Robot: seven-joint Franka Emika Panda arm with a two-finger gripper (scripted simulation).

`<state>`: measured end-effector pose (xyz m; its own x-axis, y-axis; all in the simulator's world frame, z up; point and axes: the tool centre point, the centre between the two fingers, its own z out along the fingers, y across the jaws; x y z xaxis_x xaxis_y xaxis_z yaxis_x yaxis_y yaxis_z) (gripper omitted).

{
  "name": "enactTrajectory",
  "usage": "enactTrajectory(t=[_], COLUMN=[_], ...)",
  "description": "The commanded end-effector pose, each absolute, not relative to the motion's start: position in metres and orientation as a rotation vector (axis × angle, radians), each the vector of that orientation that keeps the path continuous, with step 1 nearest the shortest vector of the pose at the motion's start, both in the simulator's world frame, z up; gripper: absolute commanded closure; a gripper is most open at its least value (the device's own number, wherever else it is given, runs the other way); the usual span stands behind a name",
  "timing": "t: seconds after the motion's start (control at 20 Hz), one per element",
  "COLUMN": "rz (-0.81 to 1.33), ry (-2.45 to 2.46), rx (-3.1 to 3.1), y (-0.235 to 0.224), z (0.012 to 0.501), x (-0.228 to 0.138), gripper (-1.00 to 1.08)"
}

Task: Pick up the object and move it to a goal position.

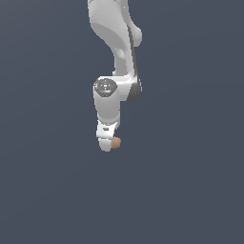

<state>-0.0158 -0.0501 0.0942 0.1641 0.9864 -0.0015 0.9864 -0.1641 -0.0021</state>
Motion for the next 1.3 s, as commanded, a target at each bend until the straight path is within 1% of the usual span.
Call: enactTrajectory(t=[0.0,0.65,1.05,1.25], rz=[0.002,0.000,0.000,0.000], ry=[-2.076,-2.133,-2.138,-2.138], rx=[-2.358,-2.306,-2.302,-2.301], y=[-0.051,-0.053,-0.053,-0.053], z=[0.092,0.086,0.050,0.040], x=[-0.016,-0.017,-0.018,-0.017], gripper=[-0.92,-0.92,-0.92,-0.92])
